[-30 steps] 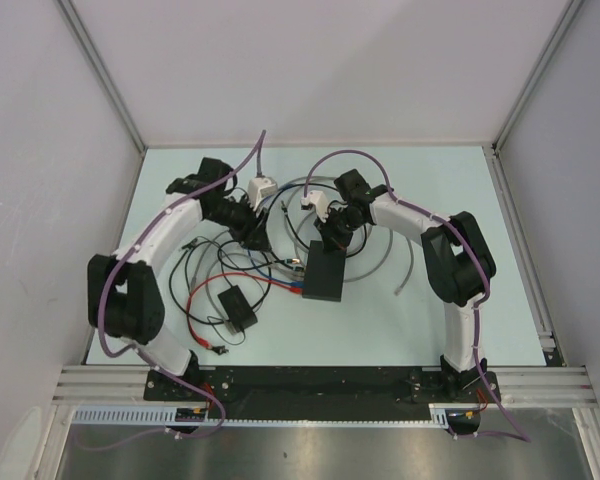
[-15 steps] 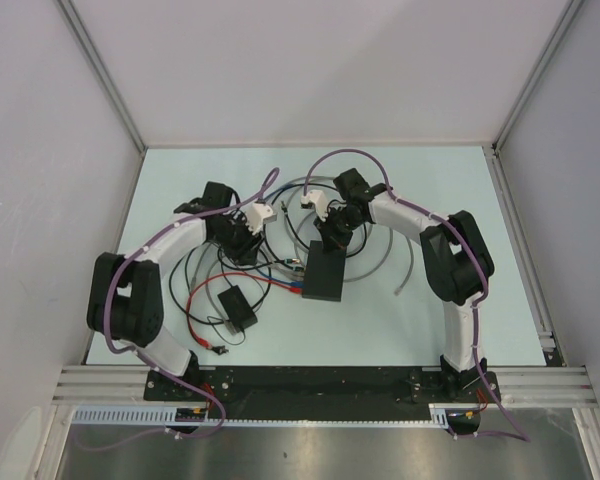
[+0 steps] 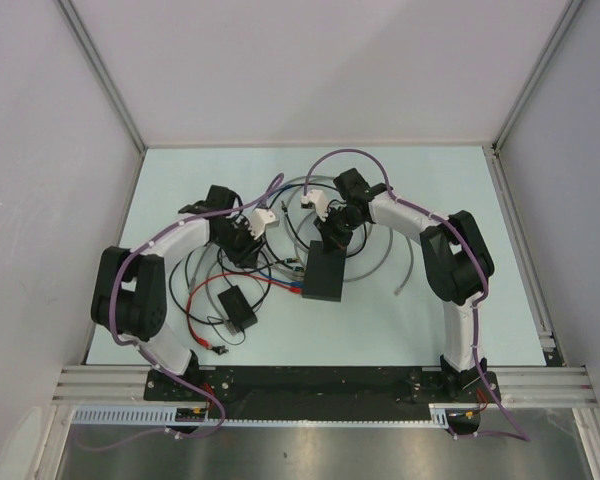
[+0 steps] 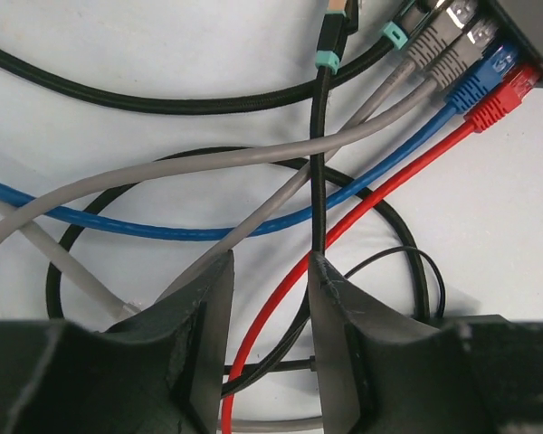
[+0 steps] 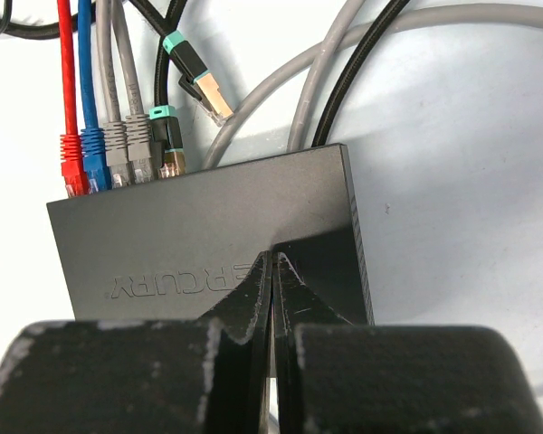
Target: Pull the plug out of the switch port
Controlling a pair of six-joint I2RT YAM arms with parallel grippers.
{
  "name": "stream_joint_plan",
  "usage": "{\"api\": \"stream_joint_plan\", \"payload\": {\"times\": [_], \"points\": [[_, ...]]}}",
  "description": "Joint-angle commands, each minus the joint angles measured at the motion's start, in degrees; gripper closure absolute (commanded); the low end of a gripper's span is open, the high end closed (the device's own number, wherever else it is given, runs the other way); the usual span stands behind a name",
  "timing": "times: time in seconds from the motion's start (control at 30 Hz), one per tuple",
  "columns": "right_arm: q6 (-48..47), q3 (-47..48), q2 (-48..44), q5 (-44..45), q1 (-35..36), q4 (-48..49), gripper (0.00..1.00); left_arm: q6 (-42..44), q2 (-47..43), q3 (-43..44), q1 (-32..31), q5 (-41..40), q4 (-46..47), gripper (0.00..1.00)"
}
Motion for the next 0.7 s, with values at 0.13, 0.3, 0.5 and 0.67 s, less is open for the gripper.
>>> {"api": "stream_joint_plan", "payload": {"times": [0.13,0.3,0.5,0.67], "points": [[0.0,-2.5,4.8,3.4,0.4,-6.6,1.00,-0.6,-6.4,0.5,-0.4,3.4,0.6,0.61],[0.2,-2.5,5.0,3.4,0.3,-6.2,1.00,1.2,-2.7,0.8,-0.6,5.5,-4.6,0.63],[0.3,-2.5,5.1,3.5,0.3,-6.3,1.00,1.2,-1.6,-2.8,-1.5,3.4,-1.0,0.61],[0.3,-2.5,5.0,3.6,0.3,-6.3,1.00,0.7,0.3,-2.9,-2.3,1.8,0.4,0.65]]}}
